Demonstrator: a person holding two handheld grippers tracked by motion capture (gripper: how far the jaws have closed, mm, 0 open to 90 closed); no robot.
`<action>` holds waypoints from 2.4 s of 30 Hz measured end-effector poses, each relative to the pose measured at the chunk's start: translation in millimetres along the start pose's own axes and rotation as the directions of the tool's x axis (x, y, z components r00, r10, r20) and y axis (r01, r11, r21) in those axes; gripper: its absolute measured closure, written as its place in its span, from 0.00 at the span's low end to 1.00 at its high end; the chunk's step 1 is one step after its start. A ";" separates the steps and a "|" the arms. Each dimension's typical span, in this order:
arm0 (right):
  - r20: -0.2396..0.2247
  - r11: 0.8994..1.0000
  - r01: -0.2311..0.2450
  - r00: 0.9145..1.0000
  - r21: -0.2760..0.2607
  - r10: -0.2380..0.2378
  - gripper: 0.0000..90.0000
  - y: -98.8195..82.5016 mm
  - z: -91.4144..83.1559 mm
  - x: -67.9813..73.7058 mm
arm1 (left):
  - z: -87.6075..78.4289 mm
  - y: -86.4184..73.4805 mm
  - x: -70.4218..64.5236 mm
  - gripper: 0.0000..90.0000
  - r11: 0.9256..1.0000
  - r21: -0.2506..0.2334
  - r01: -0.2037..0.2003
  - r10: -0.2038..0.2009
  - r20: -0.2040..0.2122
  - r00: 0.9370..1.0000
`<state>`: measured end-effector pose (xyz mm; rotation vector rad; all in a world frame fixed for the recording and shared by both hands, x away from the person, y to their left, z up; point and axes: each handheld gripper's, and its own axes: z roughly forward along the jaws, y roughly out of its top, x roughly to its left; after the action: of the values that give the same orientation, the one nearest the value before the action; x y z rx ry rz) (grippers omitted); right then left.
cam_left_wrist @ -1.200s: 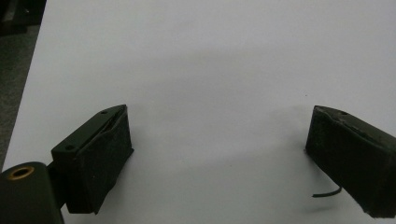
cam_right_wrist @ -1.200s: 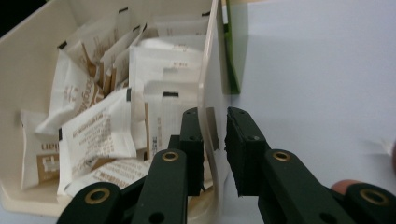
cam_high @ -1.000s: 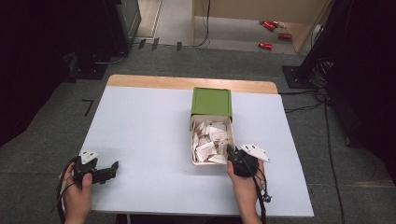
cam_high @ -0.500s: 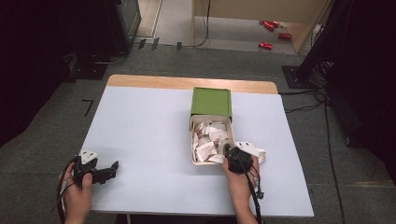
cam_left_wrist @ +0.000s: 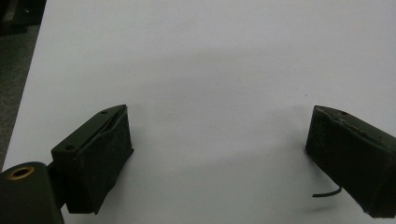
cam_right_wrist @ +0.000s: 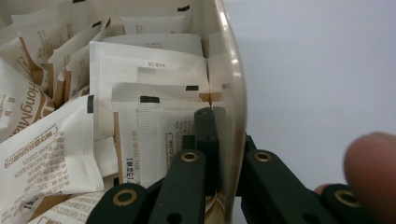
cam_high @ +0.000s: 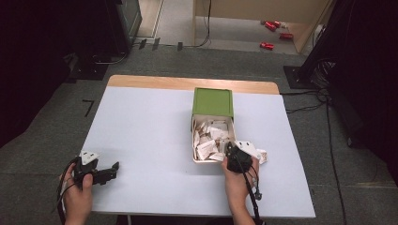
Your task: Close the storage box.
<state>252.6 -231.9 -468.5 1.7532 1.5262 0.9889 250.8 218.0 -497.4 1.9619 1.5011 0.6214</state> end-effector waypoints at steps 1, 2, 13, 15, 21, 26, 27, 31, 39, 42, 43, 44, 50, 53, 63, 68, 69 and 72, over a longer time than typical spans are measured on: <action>0.003 1.000 0.001 1.000 -0.008 -0.001 0.99 0.1 -0.4 0.8 | 0.0 0.0 0.0 0.08 1.000 0.000 0.000 0.000 0.000 1.000; 0.006 1.000 0.000 1.000 -0.011 0.000 0.99 0.3 -0.8 1.8 | 0.0 0.1 0.1 0.08 1.000 0.001 0.000 0.000 0.000 1.000; 0.019 0.999 0.001 1.000 -0.040 0.000 1.00 5.9 -1.7 4.9 | 0.0 0.0 0.0 0.08 1.000 0.000 0.000 0.000 0.000 1.000; 0.023 0.999 0.001 1.000 -0.050 0.000 1.00 7.0 -0.7 5.7 | 0.0 0.0 0.0 0.08 1.000 0.000 0.000 0.000 0.000 1.000; 0.023 0.998 0.001 1.000 -0.064 0.000 1.00 10.5 3.3 5.8 | 0.0 0.0 0.0 0.08 1.000 0.001 0.000 0.000 0.000 1.000; 0.028 0.998 -0.001 1.000 -0.064 0.002 1.00 11.6 10.3 6.8 | 0.0 0.0 0.0 0.08 1.000 0.001 0.000 0.000 0.000 1.000; 0.028 0.998 0.000 1.000 -0.066 0.002 1.00 11.9 11.7 7.5 | -0.1 0.0 0.1 0.08 1.000 0.001 -0.001 0.001 0.000 1.000; 0.036 0.998 0.001 0.999 -0.063 0.001 1.00 14.8 16.9 8.7 | -0.1 0.1 0.1 0.08 1.000 0.002 -0.001 0.001 0.000 1.000; 0.046 0.998 0.019 0.999 -0.066 -0.016 1.00 13.0 28.2 9.3 | -0.1 0.1 0.1 0.08 1.000 0.001 -0.001 0.001 0.000 1.000; 0.047 0.998 0.026 0.999 -0.053 -0.024 0.99 8.9 30.8 9.4 | 0.0 0.0 0.0 0.08 1.000 0.001 0.000 0.000 0.000 1.000; 0.037 0.998 0.025 0.999 -0.058 -0.023 0.99 7.3 31.0 8.2 | 0.0 0.0 0.0 0.08 1.000 0.001 -0.001 0.001 0.000 1.000; 0.024 0.998 0.021 1.000 -0.053 -0.020 0.98 6.9 30.7 6.6 | 0.0 0.0 0.0 0.08 1.000 0.001 -0.001 0.001 0.000 1.000; -0.071 1.000 0.000 0.997 -0.018 -0.001 0.86 9.6 23.6 -3.0 | 0.0 0.0 0.0 0.08 1.000 0.001 -0.001 0.001 0.000 1.000; -0.097 1.000 0.017 0.995 -0.013 -0.018 0.81 10.7 16.3 -5.1 | 0.0 0.0 0.0 0.08 1.000 0.001 0.000 0.000 0.000 1.000; -0.162 0.999 0.039 0.986 -0.018 -0.041 0.74 5.4 -18.6 -15.0 | 0.0 0.0 0.0 0.08 1.000 0.001 -0.001 0.001 0.000 1.000; -0.190 0.999 0.040 0.981 -0.012 -0.042 0.73 -5.7 -33.4 -16.2 | 0.0 0.0 0.0 0.08 1.000 0.000 0.000 0.000 0.000 1.000; -0.190 0.999 0.041 0.981 -0.007 -0.042 0.73 -8.6 -35.1 -16.7 | 0.0 0.0 0.0 0.08 1.000 0.001 0.000 0.000 0.000 1.000; -0.192 0.999 0.050 0.980 0.013 -0.046 0.73 -18.3 -36.9 -16.1 | 0.0 0.0 0.0 0.08 1.000 0.000 0.000 0.000 0.000 1.000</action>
<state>210.7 -246.0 -466.2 1.6640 1.6925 1.1515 250.8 217.9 -497.5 1.9621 1.5012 0.6215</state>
